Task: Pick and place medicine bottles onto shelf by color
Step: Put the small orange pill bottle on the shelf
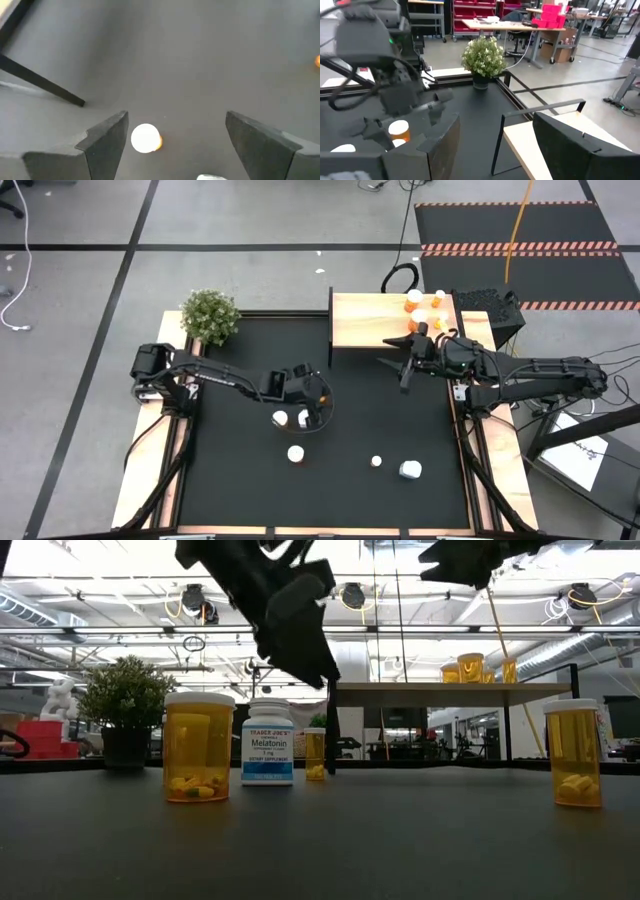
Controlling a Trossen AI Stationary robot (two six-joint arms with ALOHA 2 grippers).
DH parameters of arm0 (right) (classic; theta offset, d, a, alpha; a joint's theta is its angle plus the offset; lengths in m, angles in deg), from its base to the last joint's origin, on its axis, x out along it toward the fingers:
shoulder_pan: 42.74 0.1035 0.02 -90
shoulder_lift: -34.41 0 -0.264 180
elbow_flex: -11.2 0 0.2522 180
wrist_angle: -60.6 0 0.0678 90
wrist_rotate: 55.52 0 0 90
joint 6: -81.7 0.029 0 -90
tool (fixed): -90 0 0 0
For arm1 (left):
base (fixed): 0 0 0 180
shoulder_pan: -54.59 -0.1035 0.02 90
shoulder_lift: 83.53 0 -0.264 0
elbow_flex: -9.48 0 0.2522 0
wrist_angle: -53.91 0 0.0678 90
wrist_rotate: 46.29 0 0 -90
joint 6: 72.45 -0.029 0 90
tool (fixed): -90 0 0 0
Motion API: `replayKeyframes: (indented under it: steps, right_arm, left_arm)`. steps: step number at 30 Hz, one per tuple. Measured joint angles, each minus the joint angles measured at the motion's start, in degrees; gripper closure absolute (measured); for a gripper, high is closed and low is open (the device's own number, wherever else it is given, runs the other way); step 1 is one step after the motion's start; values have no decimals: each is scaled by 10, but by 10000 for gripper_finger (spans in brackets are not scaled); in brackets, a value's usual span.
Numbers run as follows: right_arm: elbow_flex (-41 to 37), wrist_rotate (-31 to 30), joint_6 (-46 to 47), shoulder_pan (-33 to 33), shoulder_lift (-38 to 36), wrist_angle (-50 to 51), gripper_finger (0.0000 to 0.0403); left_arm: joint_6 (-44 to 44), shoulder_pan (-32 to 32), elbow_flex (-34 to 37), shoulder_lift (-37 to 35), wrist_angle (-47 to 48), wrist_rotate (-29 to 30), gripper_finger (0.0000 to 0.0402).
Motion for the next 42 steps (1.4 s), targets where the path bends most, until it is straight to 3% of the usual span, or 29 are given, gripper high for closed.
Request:
replayKeyframes:
  steps: [12,42]
  right_arm:
    - [0,0,-12,0,0,-12,156]
    - [0,1,-4,0,0,-2,156]
  left_arm:
    - [0,-14,0,44,-12,-4,67]
    - [-2,-38,1,64,5,-12,74]
